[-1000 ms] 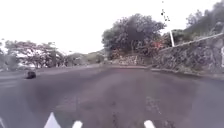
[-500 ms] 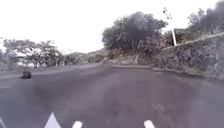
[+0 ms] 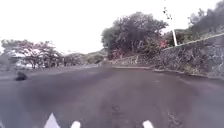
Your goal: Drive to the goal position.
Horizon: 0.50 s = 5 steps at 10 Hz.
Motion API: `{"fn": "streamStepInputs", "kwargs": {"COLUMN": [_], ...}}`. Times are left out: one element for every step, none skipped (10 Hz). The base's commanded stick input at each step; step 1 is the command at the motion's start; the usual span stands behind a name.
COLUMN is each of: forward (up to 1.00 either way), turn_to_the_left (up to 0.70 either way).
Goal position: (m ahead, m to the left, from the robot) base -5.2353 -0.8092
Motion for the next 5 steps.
{"fn": "streamStepInputs", "kwargs": {"forward": [0.70, 0.70, 0.70, 0.70, 0.70], "turn_to_the_left": [0.00, 0.00, 0.00, 0.00, 0.00]}}
